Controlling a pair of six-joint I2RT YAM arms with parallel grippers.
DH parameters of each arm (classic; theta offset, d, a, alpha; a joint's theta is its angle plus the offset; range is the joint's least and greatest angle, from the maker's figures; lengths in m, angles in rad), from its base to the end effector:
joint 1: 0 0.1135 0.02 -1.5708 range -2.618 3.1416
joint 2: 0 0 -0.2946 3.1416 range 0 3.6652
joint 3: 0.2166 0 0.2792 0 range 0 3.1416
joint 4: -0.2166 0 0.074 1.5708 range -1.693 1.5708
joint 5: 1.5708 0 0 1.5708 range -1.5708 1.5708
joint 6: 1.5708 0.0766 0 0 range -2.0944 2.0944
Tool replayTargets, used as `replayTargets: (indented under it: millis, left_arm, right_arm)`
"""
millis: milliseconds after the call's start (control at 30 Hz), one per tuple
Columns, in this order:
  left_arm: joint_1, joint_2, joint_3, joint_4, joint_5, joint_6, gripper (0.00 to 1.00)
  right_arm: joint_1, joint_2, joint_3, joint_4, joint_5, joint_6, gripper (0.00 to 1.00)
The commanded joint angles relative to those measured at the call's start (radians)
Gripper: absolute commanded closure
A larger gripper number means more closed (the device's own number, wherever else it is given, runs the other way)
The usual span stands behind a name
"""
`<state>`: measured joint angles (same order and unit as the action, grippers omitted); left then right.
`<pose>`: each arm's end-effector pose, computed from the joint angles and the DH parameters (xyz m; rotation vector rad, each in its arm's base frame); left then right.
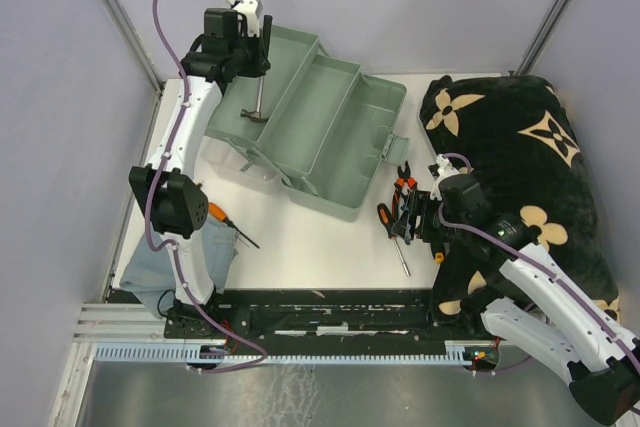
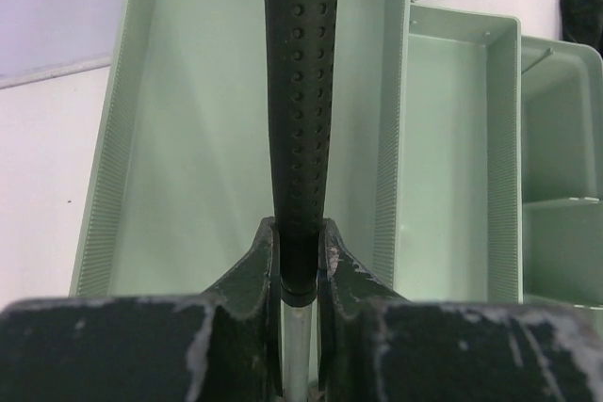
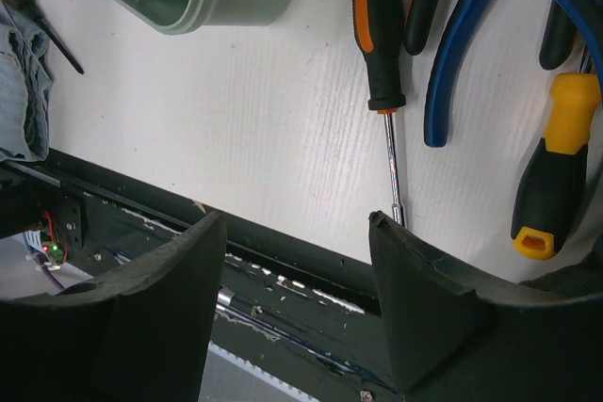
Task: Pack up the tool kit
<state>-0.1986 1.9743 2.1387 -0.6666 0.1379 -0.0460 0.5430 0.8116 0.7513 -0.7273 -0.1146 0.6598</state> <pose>0.5138 -0.1141 0.4161 0.2432 2.0666 -0.2926 0.1658 0.1103 0.2643 0.0857 2.4681 0.6936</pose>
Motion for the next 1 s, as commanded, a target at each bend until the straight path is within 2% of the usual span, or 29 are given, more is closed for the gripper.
replayTargets:
  millis: [0,133,267,533,700,800,867,967]
  left_arm:
    - [-0.001,0.026,0.089,-0.061,0.05,0.093,0.91]
    - [0.001,0.037,0.094,-0.066,0.055,0.092,0.73]
    - [0.001,0.048,0.127,-0.087,0.061,0.064,0.59]
    - [0.002,0.042,0.153,-0.107,0.018,0.021,0.54]
    - [0.001,-0.028,0.116,-0.105,0.075,-0.058,0.47]
    - [0.002,-0.15,-0.074,-0.018,0.024,-0.163,0.47]
    - [0.002,-0.288,-0.296,0.101,-0.094,-0.277,0.47]
    - [0.002,-0.528,-0.638,0.319,-0.199,-0.386,0.46]
  right_arm:
    - [0.001,0.002,0.016,0.02,0.013,0.0,0.3]
    - [0.001,0.01,0.016,0.019,0.013,-0.003,0.3]
    - [0.001,0.017,0.016,0.02,0.02,-0.01,0.3]
    - [0.001,0.034,0.021,0.006,0.026,-0.016,0.3]
    - [0.001,0.013,0.018,-0.001,0.033,-0.019,0.29]
    - [0.001,-0.01,0.01,0.011,0.028,-0.017,0.28]
    - [0.001,-0.03,0.005,0.016,0.025,-0.018,0.28]
    - [0.001,-0.058,0.004,0.009,0.031,-0.022,0.27]
